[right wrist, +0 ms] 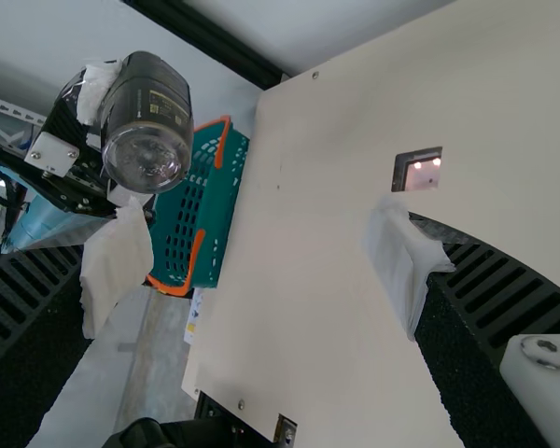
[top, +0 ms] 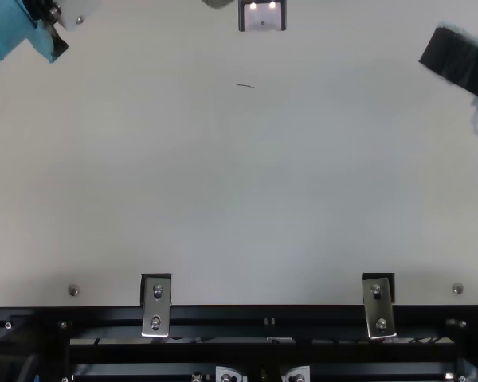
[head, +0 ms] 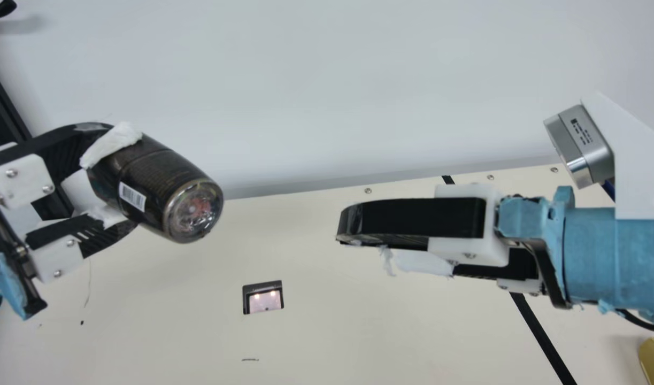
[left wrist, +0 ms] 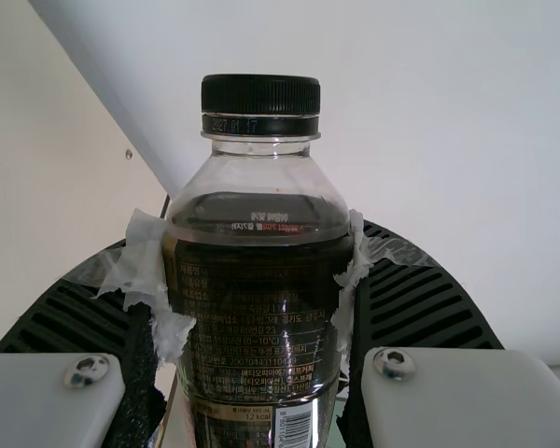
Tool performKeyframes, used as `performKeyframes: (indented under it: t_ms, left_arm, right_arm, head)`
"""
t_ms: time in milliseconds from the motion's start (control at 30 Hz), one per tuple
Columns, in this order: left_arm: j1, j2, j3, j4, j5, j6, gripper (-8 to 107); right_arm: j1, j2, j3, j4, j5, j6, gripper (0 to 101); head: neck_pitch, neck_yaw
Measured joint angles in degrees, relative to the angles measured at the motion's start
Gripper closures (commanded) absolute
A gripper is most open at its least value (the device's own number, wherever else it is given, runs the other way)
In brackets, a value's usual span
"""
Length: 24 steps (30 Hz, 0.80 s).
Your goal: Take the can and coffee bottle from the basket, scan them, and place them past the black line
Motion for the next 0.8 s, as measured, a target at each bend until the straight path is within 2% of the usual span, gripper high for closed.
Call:
performKeyframes:
  t_ms: [233,433,533,667,800]
  left_arm:
    - [0.0,0.0,0.0,0.0,0.0,0.0,89]
    - [0.6,0.1,-0.4,0.3,0.7,-1.6,89]
    - [2.4,0.5,-1.4,-0.1,1.9,-5.6,89]
    - [3.4,0.9,-2.2,-0.1,1.8,-10.8,89]
    - [3.4,0.9,-2.2,0.1,1.9,-11.8,89]
  right_arm:
    - [3.3,2.4,2.7,8.2,-4.1,2.4,0]
    - [9.1,5.3,4.4,18.7,-9.6,5.3,0]
    - [9.6,5.3,4.4,22.3,-10.0,5.3,0]
    - [9.6,5.4,4.4,22.1,-10.6,5.3,0]
    - [9.6,5.4,4.4,22.1,-10.7,5.3,0]
  head:
    - [0.0,0.0]
    - [0.0,0.0]
    - [0.0,0.0]
    - [0.0,0.0]
    - [0.0,0.0]
